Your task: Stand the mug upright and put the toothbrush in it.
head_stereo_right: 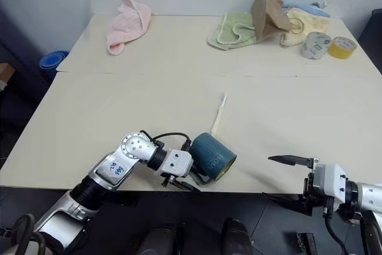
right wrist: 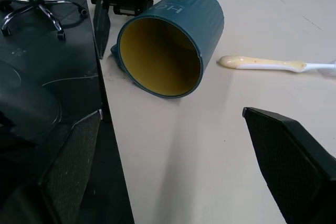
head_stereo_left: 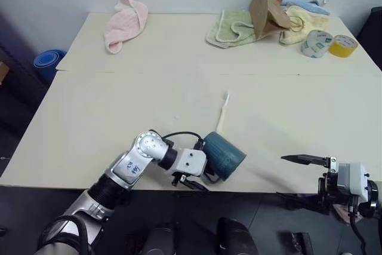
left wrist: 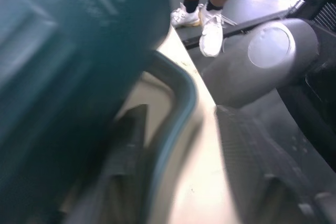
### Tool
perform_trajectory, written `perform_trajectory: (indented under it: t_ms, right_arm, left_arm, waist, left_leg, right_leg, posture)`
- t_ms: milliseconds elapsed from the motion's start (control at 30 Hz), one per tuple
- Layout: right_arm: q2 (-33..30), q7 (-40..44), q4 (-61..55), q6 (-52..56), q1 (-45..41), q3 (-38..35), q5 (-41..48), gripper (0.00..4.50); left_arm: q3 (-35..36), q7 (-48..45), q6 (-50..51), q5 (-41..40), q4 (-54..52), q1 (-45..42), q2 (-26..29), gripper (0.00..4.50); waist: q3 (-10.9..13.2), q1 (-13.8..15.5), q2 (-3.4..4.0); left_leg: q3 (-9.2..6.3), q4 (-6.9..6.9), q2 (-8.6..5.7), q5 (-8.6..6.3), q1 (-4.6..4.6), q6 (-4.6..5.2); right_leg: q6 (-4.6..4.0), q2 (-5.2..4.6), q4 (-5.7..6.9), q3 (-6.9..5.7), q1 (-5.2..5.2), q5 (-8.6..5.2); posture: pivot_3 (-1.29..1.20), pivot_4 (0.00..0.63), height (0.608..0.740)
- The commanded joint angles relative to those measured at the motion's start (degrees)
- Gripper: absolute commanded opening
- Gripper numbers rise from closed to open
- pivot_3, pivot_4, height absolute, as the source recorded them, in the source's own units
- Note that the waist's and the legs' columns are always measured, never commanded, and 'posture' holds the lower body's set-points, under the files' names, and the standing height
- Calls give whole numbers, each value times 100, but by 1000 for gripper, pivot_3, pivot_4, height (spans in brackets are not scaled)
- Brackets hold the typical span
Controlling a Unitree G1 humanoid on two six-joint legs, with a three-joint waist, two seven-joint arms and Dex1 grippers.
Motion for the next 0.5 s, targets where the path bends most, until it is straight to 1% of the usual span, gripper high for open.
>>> perform_trajectory:
  t_ms: [33,100,133,200,300,367,433,500]
  right_arm:
    - [80,-117,-154,-15,66,-139,59,4500]
    - [83,-144,-171,-14,107,-132,47,4500]
    - [85,-158,-172,-16,124,-135,39,4500]
    - [84,-189,-163,-29,139,-141,25,4500]
    - [78,-253,-146,-31,106,-134,11,4500]
    - [79,-290,-148,-24,79,-124,8,4500]
    - [83,-335,-149,-6,56,-109,9,4500]
    - [92,-377,-147,9,46,-85,2,4500]
  left_arm:
    - [-65,95,195,167,118,-117,1,968]
    - [-9,75,426,24,53,-136,-42,415]
    - [-3,27,475,-30,22,-147,-33,246]
    - [-17,-20,428,-17,48,-170,29,34]
    - [109,-6,285,-106,174,-134,69,14]
    - [374,-84,183,-500,182,-59,-17,14]
    - [979,-307,191,-1527,-2,98,-270,14]
    - [1650,-198,595,-2423,-121,174,-527,14]
  waist:
    - [0,10,0]
    - [-3,16,-2]
    - [-5,16,-3]
    - [-8,0,-2]
    - [-10,-52,0]
    - [-10,-67,0]
    - [-10,-77,0]
    - [-10,-71,0]
  left_leg:
    - [0,1,0,0,0,0]
    - [0,1,0,0,0,0]
    - [1,1,0,0,1,0]
    - [0,0,2,0,3,0]
    - [1,-1,2,0,5,0]
    - [1,-1,2,0,6,0]
    - [0,-1,4,0,5,0]
    - [-1,-1,5,0,2,0]
  right_leg:
    - [0,0,0,0,0,0]
    - [0,0,1,1,0,0]
    - [0,0,1,1,0,0]
    - [0,1,3,1,0,0]
    - [-1,1,5,2,1,0]
    - [-1,1,6,2,1,0]
    - [-1,1,6,3,0,0]
    - [-1,1,7,2,-5,0]
  posture:
    - [0,150,740]
    - [0,150,740]
    - [0,150,740]
    - [0,150,740]
    - [0,150,740]
    - [0,150,740]
    - [0,150,740]
    - [0,150,740]
